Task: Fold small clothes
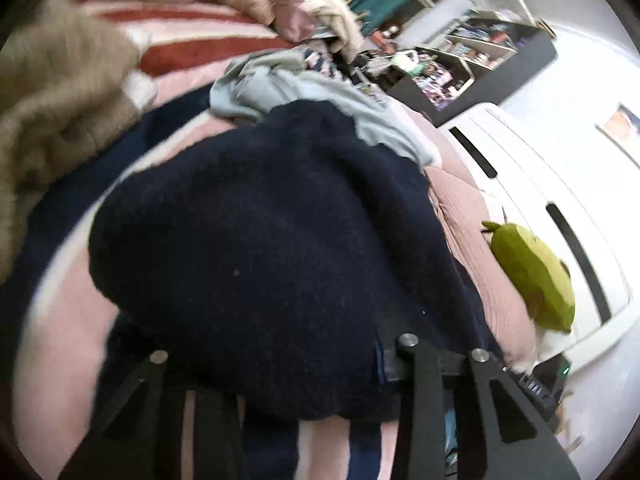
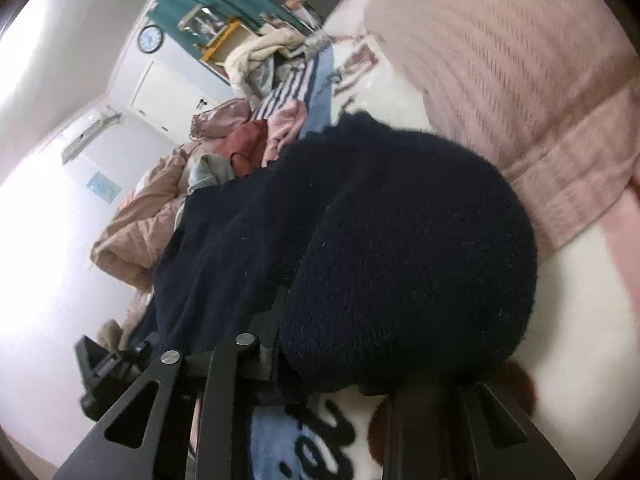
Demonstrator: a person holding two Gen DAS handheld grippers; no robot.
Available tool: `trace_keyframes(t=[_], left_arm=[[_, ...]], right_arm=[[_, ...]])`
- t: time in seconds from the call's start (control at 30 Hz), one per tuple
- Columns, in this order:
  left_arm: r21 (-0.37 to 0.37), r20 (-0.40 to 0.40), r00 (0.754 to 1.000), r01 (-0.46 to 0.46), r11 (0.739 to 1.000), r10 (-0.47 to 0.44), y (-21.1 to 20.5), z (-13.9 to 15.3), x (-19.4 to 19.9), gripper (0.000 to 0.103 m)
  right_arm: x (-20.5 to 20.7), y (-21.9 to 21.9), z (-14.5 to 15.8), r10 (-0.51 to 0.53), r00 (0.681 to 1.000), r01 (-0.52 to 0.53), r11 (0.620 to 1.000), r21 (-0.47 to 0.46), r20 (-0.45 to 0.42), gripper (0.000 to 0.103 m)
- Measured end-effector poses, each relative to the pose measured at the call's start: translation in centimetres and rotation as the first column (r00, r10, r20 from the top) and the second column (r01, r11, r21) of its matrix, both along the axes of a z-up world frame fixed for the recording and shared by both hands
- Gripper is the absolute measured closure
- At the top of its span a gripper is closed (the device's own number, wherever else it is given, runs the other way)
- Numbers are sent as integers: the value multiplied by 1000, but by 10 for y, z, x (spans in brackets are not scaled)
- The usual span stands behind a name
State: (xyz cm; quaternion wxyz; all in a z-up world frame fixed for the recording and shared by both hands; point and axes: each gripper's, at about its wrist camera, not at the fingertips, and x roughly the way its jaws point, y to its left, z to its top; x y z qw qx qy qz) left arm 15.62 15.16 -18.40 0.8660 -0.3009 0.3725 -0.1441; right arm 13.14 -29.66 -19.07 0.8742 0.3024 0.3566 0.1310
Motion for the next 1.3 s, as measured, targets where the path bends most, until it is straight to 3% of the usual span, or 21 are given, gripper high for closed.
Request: trace_keyframes(t=[0.2,0.33,0.43,0.57,0.63,0.7,0.77,0.8,0.9,1.0,1.17,1.3], left_arm=[[76,60,998,10,997,-15,2,12,-54,69],[126,33,999,30,992,-34,-1,10,-70,67],[104,31,999,22,994,-26,3,9,-73,65],[109,35,999,32,994,-35,6,13,-74,64],[111,35,999,33,993,-37,4,14,-72,61],[110,35,999,26,994,-30,1,14,-71,59],[109,37,999,19,994,-23,-1,14,-70,57],[108,38,999,16,994,-21,-1,15,-71,57],[114,56,998,16,993,-23,-4,22,-74,58],[121,80,996,19,992,-29,-5,30,-76,65],[106,135,989,51,993,-65,-8,42,-80,73],[80,195,974,101,992,-114,-18,52,-82,76]], right_arm=[[-36,0,12,88,996,-88,996,-23,11,84],[-52,2,5,129,988,-136,987,-86,-82,79],[-64,8,12,152,984,-166,973,-159,-95,71],[-95,24,33,248,963,-267,921,-284,-102,64],[-103,28,39,283,955,-296,917,-267,-85,64],[-105,36,41,312,948,-316,916,-249,-58,72],[-101,52,44,343,939,-337,905,-258,-23,92],[-96,64,45,358,934,-348,902,-257,-7,94],[-77,101,44,431,901,-414,886,-210,40,96],[-57,137,39,479,877,-460,860,-220,42,96],[-33,165,14,455,889,-448,838,-312,-57,101],[-30,165,8,443,894,-437,839,-324,-60,103]])
